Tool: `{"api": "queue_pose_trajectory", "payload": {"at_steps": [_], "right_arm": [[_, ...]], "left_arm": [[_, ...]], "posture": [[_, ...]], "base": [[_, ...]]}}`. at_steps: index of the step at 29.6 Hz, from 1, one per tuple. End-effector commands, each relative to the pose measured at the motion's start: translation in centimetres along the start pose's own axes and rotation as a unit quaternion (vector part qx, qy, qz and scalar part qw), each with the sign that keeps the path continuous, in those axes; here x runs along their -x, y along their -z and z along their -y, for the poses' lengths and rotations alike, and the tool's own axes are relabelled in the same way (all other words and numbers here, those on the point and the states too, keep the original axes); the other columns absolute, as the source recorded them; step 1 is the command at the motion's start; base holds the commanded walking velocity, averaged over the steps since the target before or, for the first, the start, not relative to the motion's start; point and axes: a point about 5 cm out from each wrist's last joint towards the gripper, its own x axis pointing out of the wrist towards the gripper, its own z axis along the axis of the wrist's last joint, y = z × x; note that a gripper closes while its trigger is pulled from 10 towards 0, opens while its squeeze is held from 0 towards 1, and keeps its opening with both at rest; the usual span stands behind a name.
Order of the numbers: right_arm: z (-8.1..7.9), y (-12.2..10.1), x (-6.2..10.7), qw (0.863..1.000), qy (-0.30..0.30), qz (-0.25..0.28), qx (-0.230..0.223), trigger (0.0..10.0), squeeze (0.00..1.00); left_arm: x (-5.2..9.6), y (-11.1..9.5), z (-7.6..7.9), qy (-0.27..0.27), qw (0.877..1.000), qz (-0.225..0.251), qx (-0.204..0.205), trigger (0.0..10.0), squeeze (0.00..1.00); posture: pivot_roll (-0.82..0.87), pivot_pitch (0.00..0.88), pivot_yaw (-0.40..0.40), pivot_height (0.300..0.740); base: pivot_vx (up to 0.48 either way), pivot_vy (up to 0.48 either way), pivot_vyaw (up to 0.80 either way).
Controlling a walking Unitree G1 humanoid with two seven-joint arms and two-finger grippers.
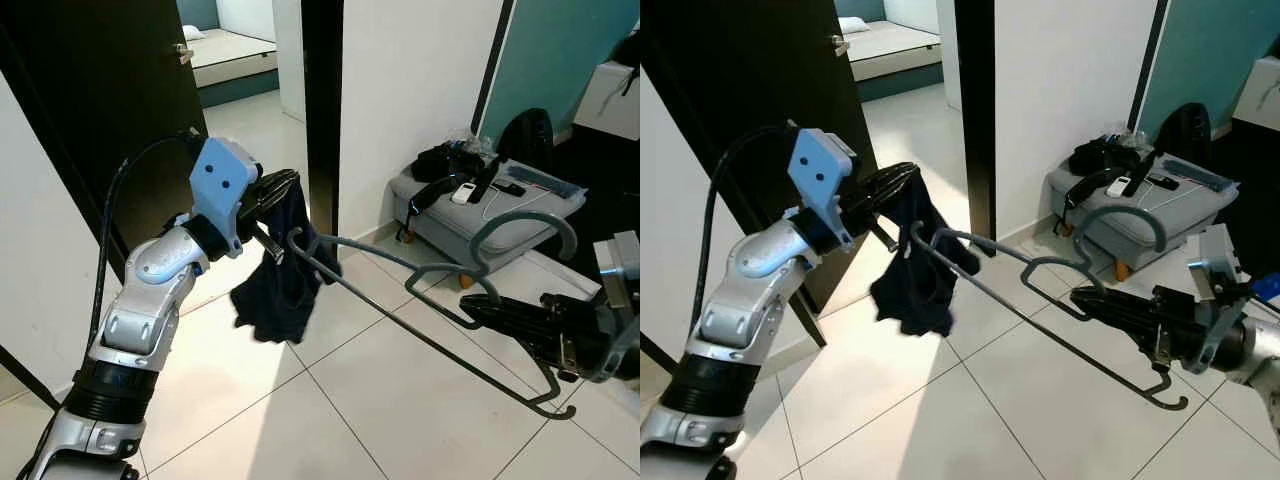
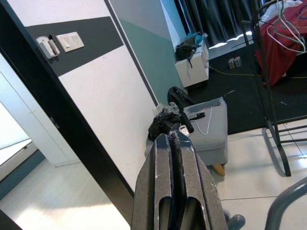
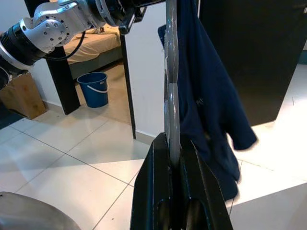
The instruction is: Hang hanger
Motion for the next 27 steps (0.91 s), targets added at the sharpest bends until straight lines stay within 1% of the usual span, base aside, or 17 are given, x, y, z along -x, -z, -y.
{"api": "queue_pose_trajectory", "payload": {"at_steps": [1, 2, 3, 5, 12, 18, 21, 24, 27], "right_arm": [[-0.1, 0.1, -0.7, 1.000, 0.001, -0.010, 0.012, 10.0, 0.00], [0.2, 0.1, -1.0, 0.999, 0.015, -0.018, 0.023, 10.0, 0.00], [0.2, 0.1, -1.0, 0.999, 0.015, -0.018, 0.023, 10.0, 0.00], [0.4, 0.0, -1.4, 0.999, 0.026, -0.026, 0.038, 10.0, 0.00], [0.0, -0.7, -1.9, 0.999, 0.020, -0.018, 0.047, 10.0, 0.00], [0.1, -0.5, -2.1, 0.998, 0.026, -0.033, 0.054, 10.0, 0.00], [0.7, 0.3, -2.3, 0.994, 0.053, -0.071, 0.059, 10.0, 0.00], [0.9, 0.5, -2.3, 0.993, 0.058, -0.078, 0.061, 10.0, 0.00], [1.1, 1.0, -2.4, 0.991, 0.070, -0.097, 0.065, 10.0, 0.00]], "left_arm": [[0.0, -0.7, 0.0, 0.008, 1.000, 0.013, -0.013, 10.0, 0.00], [-0.1, -0.7, 0.1, 0.010, 1.000, 0.015, -0.012, 10.0, 0.00], [-0.1, -0.7, 0.1, 0.010, 1.000, 0.015, -0.012, 10.0, 0.00], [-0.2, -0.8, 0.4, 0.014, 1.000, 0.017, -0.010, 10.0, 0.00], [-0.2, -0.6, 0.6, 0.017, 1.000, 0.015, -0.008, 10.0, 0.00], [-0.4, -0.6, 0.8, 0.020, 1.000, 0.017, -0.004, 10.0, 0.00], [-0.5, -0.6, 1.3, 0.032, 0.999, 0.017, 0.003, 10.0, 0.00], [-0.5, -0.5, 1.4, 0.034, 0.999, 0.017, 0.004, 10.0, 0.00], [-0.4, -0.3, 1.3, 0.031, 0.999, 0.011, 0.001, 10.0, 0.00]], "posture": [[-0.11, 0.000, 0.069, 0.740], [-0.11, 0.000, 0.069, 0.740], [-0.11, 0.000, 0.069, 0.740], [-0.11, 0.000, 0.072, 0.740], [-0.11, 0.000, 0.073, 0.740], [-0.11, 0.000, 0.073, 0.740], [-0.11, 0.000, 0.072, 0.740], [-0.11, 0.000, 0.072, 0.740], [-0.11, 0.000, 0.070, 0.740]], "base": [[0.000, 0.000, 0.00], [0.000, 0.000, 0.00], [0.000, 0.000, 0.00], [0.000, 0.000, 0.00], [0.000, 0.000, 0.00], [0.000, 0.000, 0.00], [0.000, 0.000, 0.00], [0.000, 0.000, 0.00], [0.000, 0.000, 0.00]]}}
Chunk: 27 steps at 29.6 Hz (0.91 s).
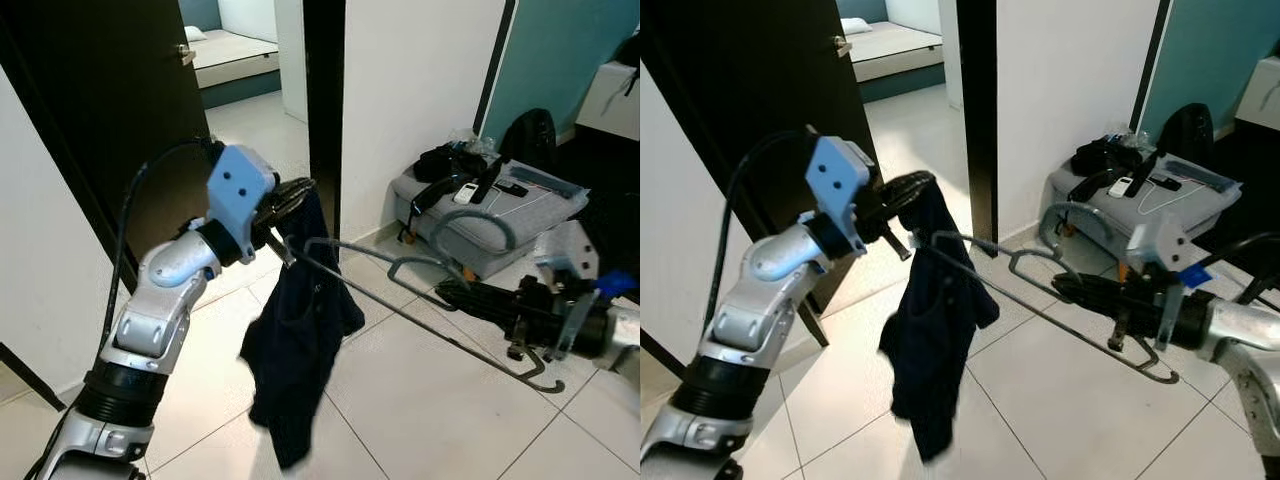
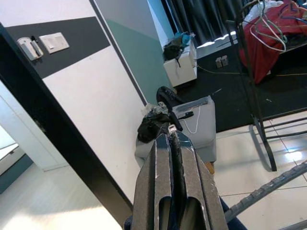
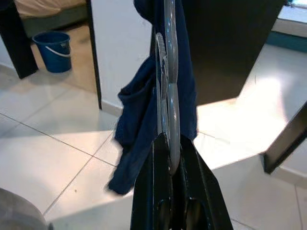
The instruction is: Hang hanger
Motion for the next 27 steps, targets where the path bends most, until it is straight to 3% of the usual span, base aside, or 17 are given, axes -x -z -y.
{"api": "queue_pose_trajectory", "payload": {"at_steps": [1, 8, 9, 11, 21, 27], "right_arm": [[0.2, 0.2, -0.2, 1.000, 0.011, -0.016, 0.011, 10.0, 0.00], [0.7, -0.6, -0.2, 0.999, 0.027, 0.004, 0.024, 10.0, 0.00], [0.5, -1.6, -0.2, 0.999, 0.020, 0.037, 0.027, 10.0, 0.00], [0.3, -2.1, -0.2, 0.998, 0.014, 0.053, 0.027, 10.0, 0.00], [0.4, -1.3, 0.2, 0.999, 0.023, 0.010, 0.030, 10.0, 0.00], [0.8, -0.3, 0.0, 0.998, 0.048, -0.034, 0.022, 10.0, 0.00]], "left_arm": [[0.3, -0.4, -0.4, -0.004, 1.000, 0.006, -0.009, 10.0, 0.00], [0.4, -0.2, -1.0, -0.014, 1.000, -0.003, -0.020, 10.0, 0.00], [0.4, 0.2, -1.2, -0.021, 0.999, -0.012, -0.025, 10.0, 0.00], [0.4, 0.6, -1.3, -0.028, 0.999, -0.022, -0.029, 10.0, 0.00], [0.2, 1.8, -1.4, -0.062, 0.996, -0.056, -0.036, 10.0, 0.00], [-0.2, 1.3, -0.7, -0.055, 0.998, -0.034, -0.010, 10.0, 0.00]], "posture": [[-0.11, 0.000, 0.071, 0.740], [-0.11, 0.000, 0.077, 0.740], [-0.12, 0.000, 0.079, 0.740], [-0.12, 0.000, 0.079, 0.740], [-0.12, 0.000, 0.087, 0.740], [-0.12, 0.000, 0.087, 0.740]], "base": [[0.000, 0.000, 0.00], [0.000, 0.000, 0.00], [0.000, 0.000, 0.00], [0.000, 0.000, 0.00], [0.000, 0.000, 0.00], [0.000, 0.000, 0.00]]}}
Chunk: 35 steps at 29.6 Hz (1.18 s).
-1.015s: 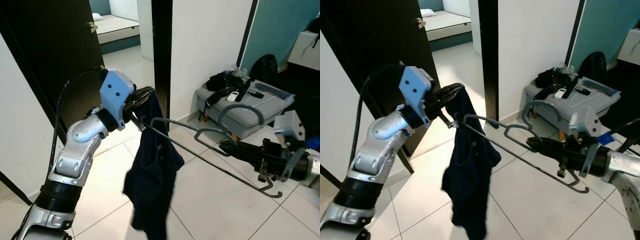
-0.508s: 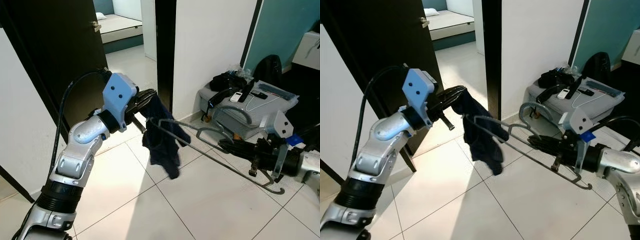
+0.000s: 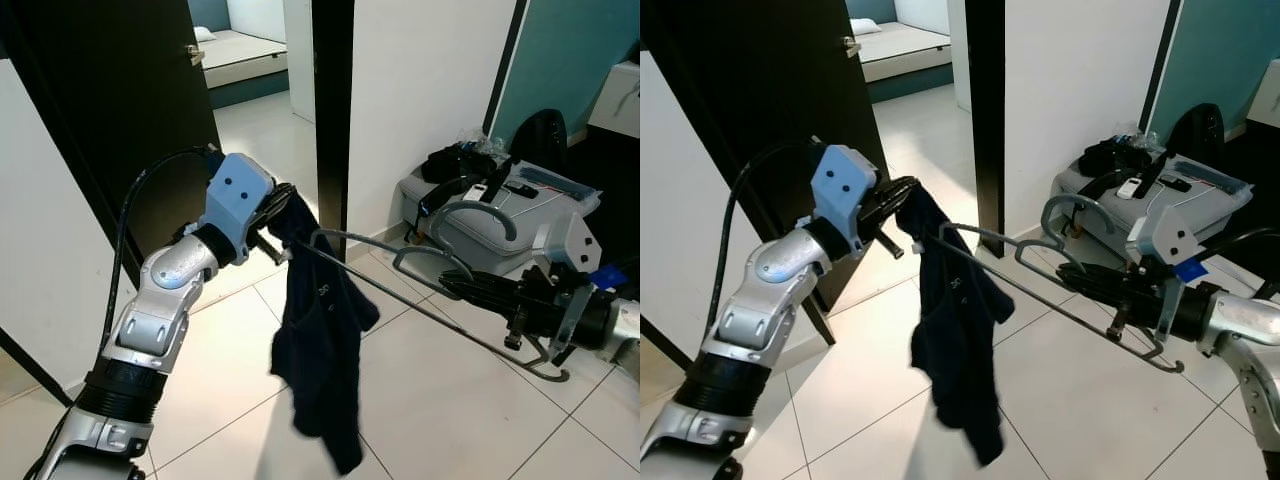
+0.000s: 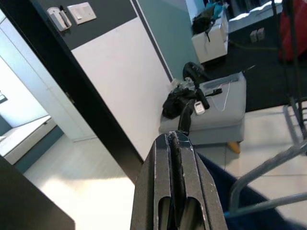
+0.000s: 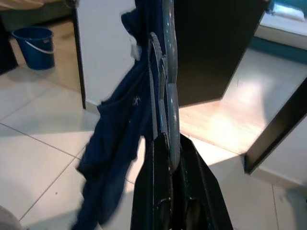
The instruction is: Hang hanger
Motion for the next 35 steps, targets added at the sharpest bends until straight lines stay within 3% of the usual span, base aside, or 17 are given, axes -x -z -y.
{"api": "queue_pose_trajectory", "payload": {"at_steps": [1, 10, 18, 25, 32, 35], "right_arm": [[0.3, 1.0, -0.3, 0.999, 0.019, -0.040, -0.005, 10.0, 0.00], [1.2, 2.8, -1.4, 0.993, 0.067, -0.100, -0.022, 10.0, 0.00], [1.6, 3.7, -1.5, 0.987, 0.095, -0.127, -0.031, 10.0, 0.00], [3.1, 4.4, -1.3, 0.974, 0.160, -0.149, -0.056, 10.0, 0.00], [5.4, 5.0, -0.3, 0.947, 0.264, -0.161, -0.087, 10.0, 0.00], [5.3, 4.6, -0.7, 0.950, 0.260, -0.149, -0.088, 10.0, 0.00]], "left_arm": [[-0.2, -0.8, 0.1, 0.004, 1.000, 0.020, 0.012, 10.0, 0.00], [-0.1, -1.2, 3.1, 0.052, 0.995, 0.038, 0.070, 10.0, 0.00], [-0.3, -2.2, 2.9, 0.039, 0.992, 0.065, 0.105, 10.0, 0.00], [-0.2, -2.3, 2.9, 0.042, 0.991, 0.064, 0.105, 10.0, 0.00], [0.1, -1.3, 3.6, 0.051, 0.995, 0.034, 0.085, 10.0, 0.00], [0.3, -0.6, 3.7, 0.053, 0.996, 0.014, 0.067, 10.0, 0.00]], "posture": [[-0.12, 0.000, 0.087, 0.740], [-0.10, 0.000, 0.081, 0.740], [-0.09, 0.000, 0.080, 0.740], [-0.10, 0.000, 0.082, 0.740], [-0.10, 0.000, 0.078, 0.740], [-0.10, 0.000, 0.079, 0.740]], "base": [[0.000, 0.000, 0.00], [0.000, 0.000, 0.00], [0.000, 0.000, 0.00], [0.000, 0.000, 0.00], [0.000, 0.000, 0.00], [0.000, 0.000, 0.00]]}}
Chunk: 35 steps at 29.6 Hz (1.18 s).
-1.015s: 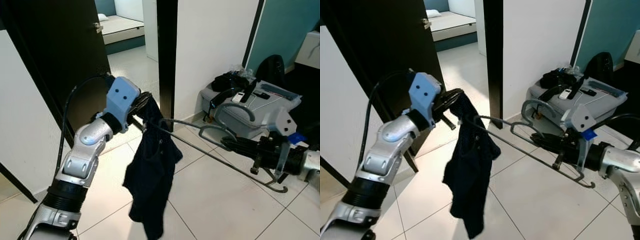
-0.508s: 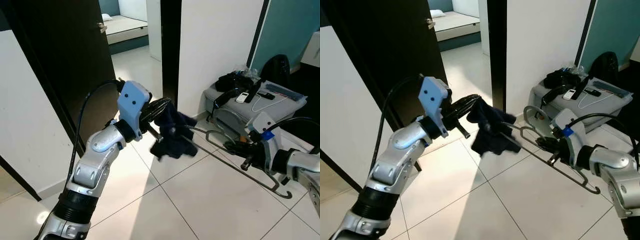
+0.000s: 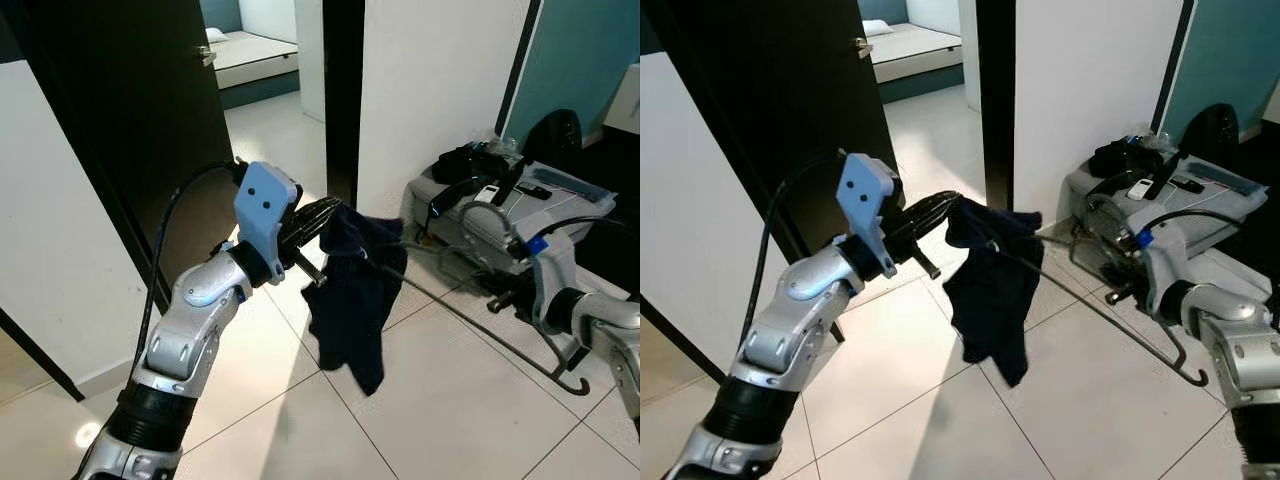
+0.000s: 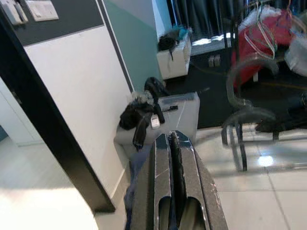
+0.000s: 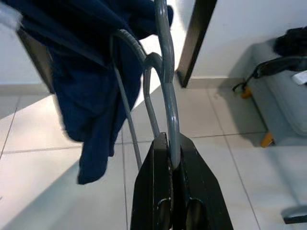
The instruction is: Hang hanger
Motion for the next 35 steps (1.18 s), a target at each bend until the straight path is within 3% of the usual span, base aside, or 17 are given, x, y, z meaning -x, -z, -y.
{"api": "queue_pose_trajectory", "payload": {"at_steps": [1, 3, 4, 6, 9, 12, 15, 24, 26, 29, 35], "right_arm": [[0.4, 0.0, 0.0, 1.000, 0.027, -0.004, -0.004, 10.0, 0.00], [-0.2, 0.0, -0.2, 1.000, 0.007, -0.007, 0.011, 10.0, 0.00], [-1.3, 0.2, -0.4, 0.999, -0.027, -0.016, 0.025, 10.0, 0.00], [-1.6, 0.4, -0.4, 0.999, -0.039, -0.022, 0.029, 10.0, 0.00], [-2.0, 0.6, -0.4, 0.997, -0.053, -0.029, 0.039, 10.0, 0.00], [-2.9, 0.7, -0.3, 0.994, -0.090, -0.028, 0.055, 10.0, 0.00], [-3.9, 1.0, -0.1, 0.989, -0.126, -0.035, 0.074, 10.0, 0.00], [-4.2, 1.8, 0.2, 0.984, -0.138, -0.060, 0.092, 10.0, 0.00], [-4.2, 2.1, 0.2, 0.983, -0.136, -0.072, 0.103, 10.0, 0.00], [-3.0, 3.2, -0.2, 0.982, -0.083, -0.103, 0.133, 10.0, 0.00], [0.0, 1.4, -1.1, 0.994, 0.058, -0.044, 0.077, 10.0, 0.00]], "left_arm": [[0.3, 0.0, -0.4, -0.004, 1.000, -0.004, -0.020, 10.0, 0.00], [0.5, 1.1, -0.8, -0.021, 0.998, -0.040, -0.044, 10.0, 0.00], [1.0, 3.7, -2.1, -0.064, 0.986, -0.132, -0.080, 10.0, 0.00], [1.4, 4.4, -2.9, -0.092, 0.980, -0.158, -0.078, 10.0, 0.00], [1.9, 4.9, -4.0, -0.138, 0.973, -0.175, -0.067, 10.0, 0.00], [2.0, 5.0, -4.0, -0.137, 0.968, -0.187, -0.099, 10.0, 0.00], [1.8, 5.0, -3.6, -0.131, 0.968, -0.187, -0.103, 10.0, 0.00], [1.3, 4.7, -3.5, -0.136, 0.969, -0.176, -0.112, 10.0, 0.00], [1.2, 4.6, -3.6, -0.137, 0.969, -0.174, -0.113, 10.0, 0.00], [0.9, 4.2, -3.5, -0.137, 0.971, -0.162, -0.114, 10.0, 0.00], [0.6, 4.0, -2.7, -0.109, 0.977, -0.152, -0.104, 10.0, 0.00]], "posture": [[-0.10, 0.000, 0.079, 0.740], [-0.10, 0.000, 0.078, 0.740], [-0.10, 0.000, 0.078, 0.740], [-0.10, 0.000, 0.077, 0.740], [-0.10, 0.000, 0.075, 0.740], [-0.10, 0.000, 0.075, 0.740], [-0.10, 0.000, 0.075, 0.740], [-0.10, 0.000, 0.085, 0.740], [-0.10, 0.000, 0.085, 0.740], [-0.10, 0.000, 0.090, 0.740], [-0.09, 0.000, 0.091, 0.740]], "base": [[0.000, 0.000, 0.00], [0.000, 0.000, 0.00], [0.000, 0.000, 0.00], [0.000, 0.000, 0.00], [0.000, 0.000, 0.00], [0.000, 0.000, 0.00], [0.000, 0.000, 0.00], [0.000, 0.000, 0.00], [0.000, 0.000, 0.00], [0.000, 0.000, 0.00], [0.000, 0.000, 0.00]]}}
